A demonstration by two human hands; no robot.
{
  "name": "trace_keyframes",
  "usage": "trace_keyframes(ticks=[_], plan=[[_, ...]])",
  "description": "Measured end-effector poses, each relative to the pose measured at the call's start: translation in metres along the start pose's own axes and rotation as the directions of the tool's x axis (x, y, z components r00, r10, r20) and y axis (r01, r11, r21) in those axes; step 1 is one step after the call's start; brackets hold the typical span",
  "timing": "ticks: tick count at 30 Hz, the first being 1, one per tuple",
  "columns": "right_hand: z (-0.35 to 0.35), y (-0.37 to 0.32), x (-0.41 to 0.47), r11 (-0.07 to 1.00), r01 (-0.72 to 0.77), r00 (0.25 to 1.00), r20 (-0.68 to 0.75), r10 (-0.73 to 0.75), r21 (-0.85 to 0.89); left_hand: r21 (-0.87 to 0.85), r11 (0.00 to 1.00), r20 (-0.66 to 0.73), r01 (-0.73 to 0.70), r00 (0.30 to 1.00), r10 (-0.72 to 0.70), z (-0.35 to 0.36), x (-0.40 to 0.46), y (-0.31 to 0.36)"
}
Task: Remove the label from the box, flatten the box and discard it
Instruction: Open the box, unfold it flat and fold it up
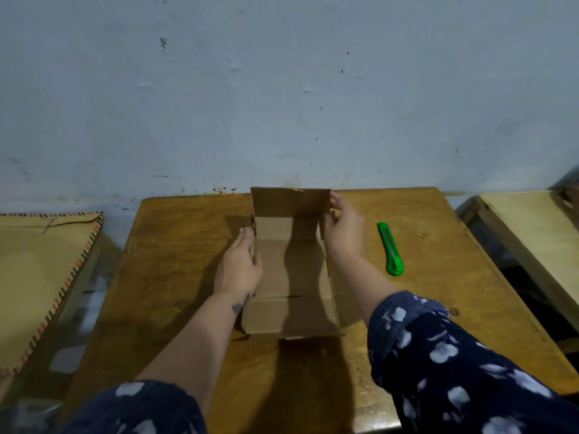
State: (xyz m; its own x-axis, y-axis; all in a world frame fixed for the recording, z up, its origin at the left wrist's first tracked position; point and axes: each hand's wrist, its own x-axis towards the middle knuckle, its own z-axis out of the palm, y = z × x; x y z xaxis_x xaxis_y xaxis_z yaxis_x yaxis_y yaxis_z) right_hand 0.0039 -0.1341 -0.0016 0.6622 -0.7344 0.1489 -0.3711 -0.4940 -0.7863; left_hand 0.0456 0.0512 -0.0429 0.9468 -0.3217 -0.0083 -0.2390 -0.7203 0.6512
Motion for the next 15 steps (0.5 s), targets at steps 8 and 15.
trace_keyframes(ticks=[8, 15], plan=[[0.024, 0.003, 0.047, 0.996, 0.001, 0.997, 0.079, 0.006, -0.091, 0.022, 1.0, -0.08, -0.007, 0.997, 0.009, 0.01, -0.001, -0.001], [0.034, -0.003, 0.063, 0.999, 0.005, 0.991, 0.137, 0.002, -0.048, 0.014, 1.0, -0.131, 0.028, 0.991, -0.026, 0.014, -0.003, 0.002]])
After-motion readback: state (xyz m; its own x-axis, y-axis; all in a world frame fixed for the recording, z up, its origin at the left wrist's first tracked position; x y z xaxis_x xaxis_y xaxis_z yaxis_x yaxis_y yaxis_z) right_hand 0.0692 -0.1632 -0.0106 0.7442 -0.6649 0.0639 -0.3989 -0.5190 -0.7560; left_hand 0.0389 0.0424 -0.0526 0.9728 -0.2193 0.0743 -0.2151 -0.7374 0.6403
